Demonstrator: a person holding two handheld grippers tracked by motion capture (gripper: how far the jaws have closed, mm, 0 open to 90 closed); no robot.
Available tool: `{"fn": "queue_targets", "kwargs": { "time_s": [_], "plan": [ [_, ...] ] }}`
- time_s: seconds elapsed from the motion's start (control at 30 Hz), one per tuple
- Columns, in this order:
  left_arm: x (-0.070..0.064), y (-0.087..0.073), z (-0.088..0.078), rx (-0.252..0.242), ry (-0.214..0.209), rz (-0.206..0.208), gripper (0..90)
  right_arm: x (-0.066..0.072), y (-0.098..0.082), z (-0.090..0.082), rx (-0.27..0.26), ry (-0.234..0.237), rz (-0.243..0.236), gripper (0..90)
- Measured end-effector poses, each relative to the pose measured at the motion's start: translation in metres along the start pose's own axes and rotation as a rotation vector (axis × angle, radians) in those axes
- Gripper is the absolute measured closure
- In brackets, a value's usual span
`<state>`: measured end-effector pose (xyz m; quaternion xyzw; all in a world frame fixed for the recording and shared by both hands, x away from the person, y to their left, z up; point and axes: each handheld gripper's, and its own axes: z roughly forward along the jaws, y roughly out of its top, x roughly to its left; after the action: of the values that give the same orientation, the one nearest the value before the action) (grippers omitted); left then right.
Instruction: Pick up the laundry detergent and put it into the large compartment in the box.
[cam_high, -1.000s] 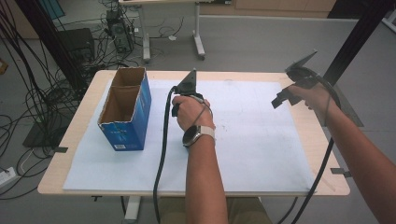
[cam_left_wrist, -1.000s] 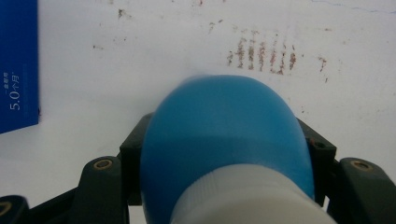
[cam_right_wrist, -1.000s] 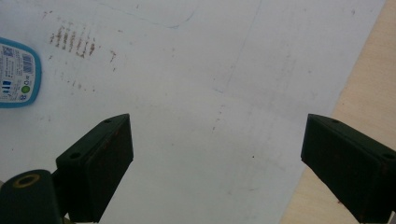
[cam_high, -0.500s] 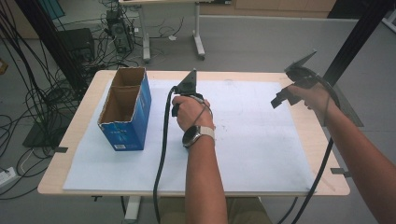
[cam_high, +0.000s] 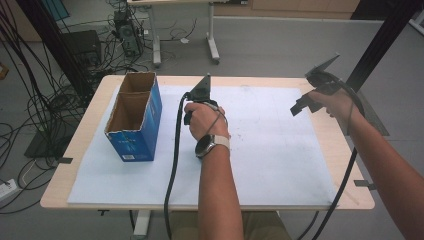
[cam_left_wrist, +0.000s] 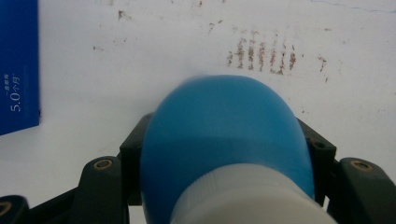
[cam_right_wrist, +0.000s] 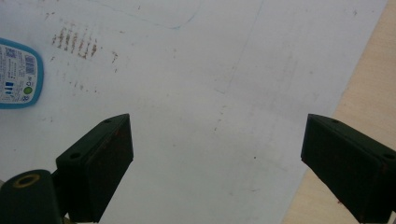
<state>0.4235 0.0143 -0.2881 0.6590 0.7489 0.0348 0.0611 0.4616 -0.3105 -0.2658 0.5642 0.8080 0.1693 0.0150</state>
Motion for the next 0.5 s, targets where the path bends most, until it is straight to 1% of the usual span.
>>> {"fn": "queue_targets", "kwargs": {
  "time_s": [0.5],
  "plan": [
    [0.0,-0.0005,0.0001,-0.005,0.0,0.003,38.3,0.0007,-0.0007,-0.0005,-0.001,0.002,-0.001,9.2]
  ]
}}
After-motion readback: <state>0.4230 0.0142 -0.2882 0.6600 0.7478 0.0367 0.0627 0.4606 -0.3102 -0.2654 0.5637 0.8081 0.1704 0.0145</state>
